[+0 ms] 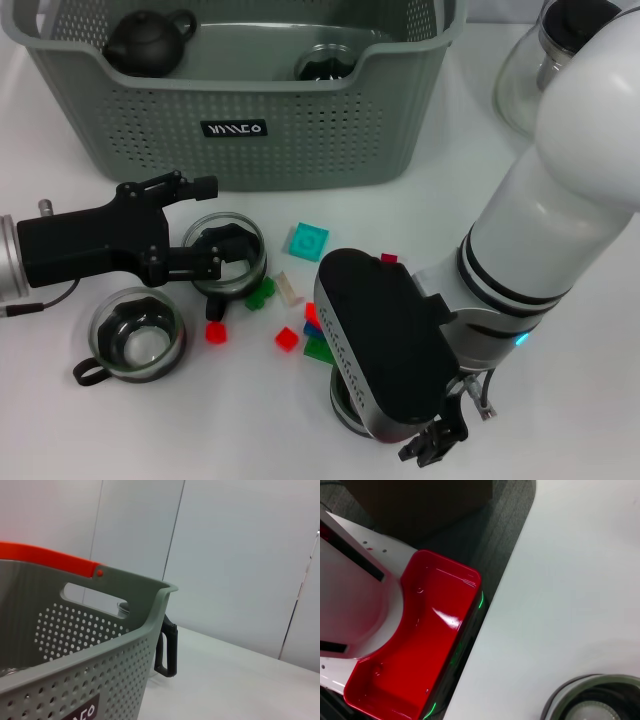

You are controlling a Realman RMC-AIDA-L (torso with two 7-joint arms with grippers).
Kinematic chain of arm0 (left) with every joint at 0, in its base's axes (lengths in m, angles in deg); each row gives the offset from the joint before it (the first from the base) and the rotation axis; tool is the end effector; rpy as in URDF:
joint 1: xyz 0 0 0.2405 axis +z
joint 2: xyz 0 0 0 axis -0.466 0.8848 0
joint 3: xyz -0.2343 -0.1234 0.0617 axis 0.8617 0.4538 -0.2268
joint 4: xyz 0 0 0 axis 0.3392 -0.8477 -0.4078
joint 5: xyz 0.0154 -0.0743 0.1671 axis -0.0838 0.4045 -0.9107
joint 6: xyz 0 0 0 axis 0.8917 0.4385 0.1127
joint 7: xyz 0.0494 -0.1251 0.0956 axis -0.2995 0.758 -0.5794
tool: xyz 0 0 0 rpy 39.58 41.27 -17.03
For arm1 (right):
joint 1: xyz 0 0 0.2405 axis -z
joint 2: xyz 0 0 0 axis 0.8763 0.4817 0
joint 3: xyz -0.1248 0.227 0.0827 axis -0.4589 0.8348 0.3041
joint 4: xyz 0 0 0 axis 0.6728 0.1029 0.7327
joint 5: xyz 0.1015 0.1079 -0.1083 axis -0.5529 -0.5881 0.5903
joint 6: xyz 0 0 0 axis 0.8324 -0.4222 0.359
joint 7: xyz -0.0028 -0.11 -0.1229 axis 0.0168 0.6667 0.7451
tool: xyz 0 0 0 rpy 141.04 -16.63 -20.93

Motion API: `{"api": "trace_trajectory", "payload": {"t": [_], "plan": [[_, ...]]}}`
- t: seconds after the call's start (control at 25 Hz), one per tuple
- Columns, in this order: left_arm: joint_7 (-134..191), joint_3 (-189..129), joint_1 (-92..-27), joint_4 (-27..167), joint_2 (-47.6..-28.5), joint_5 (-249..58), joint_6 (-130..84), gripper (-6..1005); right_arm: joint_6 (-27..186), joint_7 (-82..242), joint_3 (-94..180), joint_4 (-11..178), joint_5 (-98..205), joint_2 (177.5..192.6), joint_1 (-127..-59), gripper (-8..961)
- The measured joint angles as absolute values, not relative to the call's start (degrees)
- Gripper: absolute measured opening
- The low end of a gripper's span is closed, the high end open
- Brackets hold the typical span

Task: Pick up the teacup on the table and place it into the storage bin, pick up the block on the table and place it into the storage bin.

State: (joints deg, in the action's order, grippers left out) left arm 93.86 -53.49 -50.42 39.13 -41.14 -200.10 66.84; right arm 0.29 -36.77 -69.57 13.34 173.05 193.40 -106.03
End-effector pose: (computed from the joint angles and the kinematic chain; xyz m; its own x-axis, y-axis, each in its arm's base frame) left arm -0.2899 0.2724 -0.0131 0.7466 0.2886 0.5995 0.4732 -0.8637 -0.1736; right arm 0.1503 0.2496 -0.1366 0.7859 0.3945 0.4762 0.2568 -0.9087 0.3290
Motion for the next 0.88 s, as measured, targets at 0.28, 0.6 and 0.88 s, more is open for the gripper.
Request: {"api": "trace_trajectory", "payload": {"t": [0.28, 0.6, 0.88], "plan": [[93.9, -53.5, -50.4, 39.1, -41.14, -200.1, 66.9, 932, -0.5, -37.1, -69.9, 13.3, 173.0, 193.41, -106.0, 551], [93.5, -53.5, -50.4, 39.1, -41.14, -200.1, 66.9, 932, -0.8, -37.7, -70.0, 13.0, 172.9, 193.41, -105.8, 291], [93.5, -53.5, -50.4, 39.1, -41.13, -200.1, 66.9, 932, -1.9, -39.2, -69.5, 12.3, 173.1, 193.19, -106.3, 162]]}}
